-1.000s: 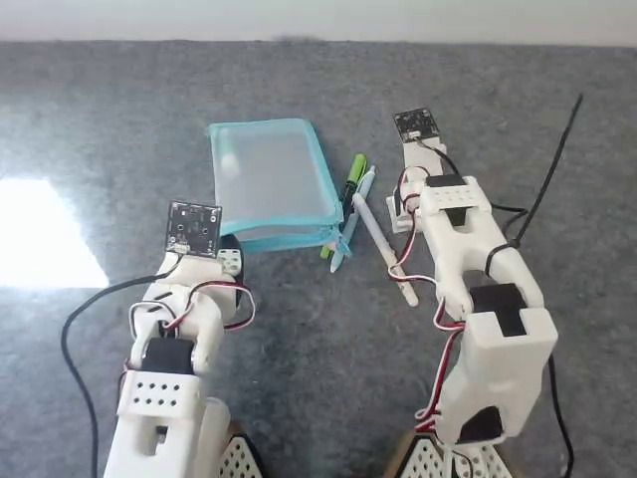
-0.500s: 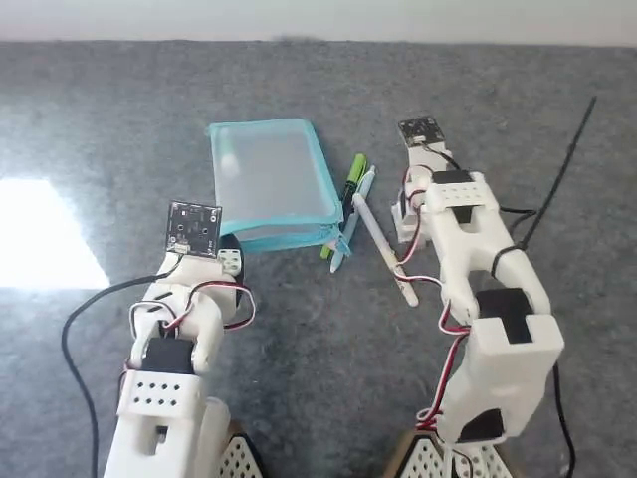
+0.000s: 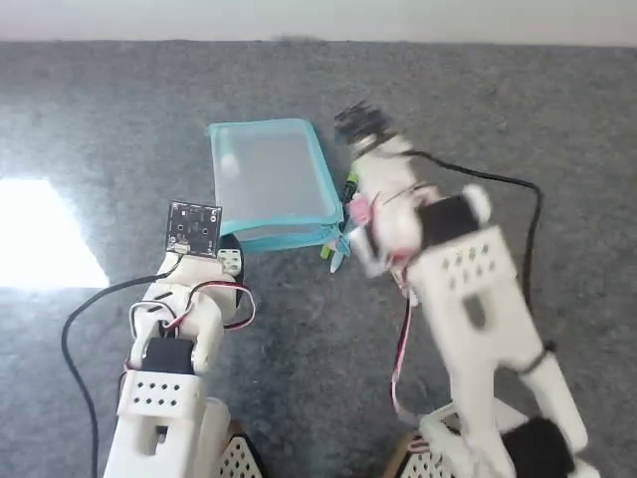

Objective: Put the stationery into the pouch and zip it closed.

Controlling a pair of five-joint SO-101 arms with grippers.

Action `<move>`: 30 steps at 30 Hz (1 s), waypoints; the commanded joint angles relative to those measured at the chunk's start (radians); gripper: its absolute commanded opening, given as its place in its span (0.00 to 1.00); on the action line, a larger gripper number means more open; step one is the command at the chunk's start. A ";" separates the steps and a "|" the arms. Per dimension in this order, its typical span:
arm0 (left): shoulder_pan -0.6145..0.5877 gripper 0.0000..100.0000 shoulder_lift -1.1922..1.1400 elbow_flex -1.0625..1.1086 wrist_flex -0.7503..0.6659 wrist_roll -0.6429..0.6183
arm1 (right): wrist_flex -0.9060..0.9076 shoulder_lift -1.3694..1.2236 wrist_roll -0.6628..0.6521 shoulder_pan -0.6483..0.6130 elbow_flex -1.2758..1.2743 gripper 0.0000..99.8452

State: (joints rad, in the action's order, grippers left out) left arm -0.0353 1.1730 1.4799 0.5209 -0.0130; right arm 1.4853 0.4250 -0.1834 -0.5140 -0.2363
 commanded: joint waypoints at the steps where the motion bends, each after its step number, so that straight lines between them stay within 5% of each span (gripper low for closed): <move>1: -0.006 0.01 0.003 -0.010 -0.017 0.008 | 0.018 0.054 -0.017 -0.101 0.014 0.01; 14: -0.002 0.01 0.003 -0.012 -0.018 0.008 | -0.162 -0.285 0.029 -0.208 0.032 0.01; 30: 0.000 0.01 0.003 -0.005 -0.040 0.008 | -0.140 -0.599 0.176 -0.189 0.439 0.01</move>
State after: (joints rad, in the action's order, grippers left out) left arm -0.0384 1.1730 1.4799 0.5117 -0.0130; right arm 1.3472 -0.1611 -0.0422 -0.7181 0.0875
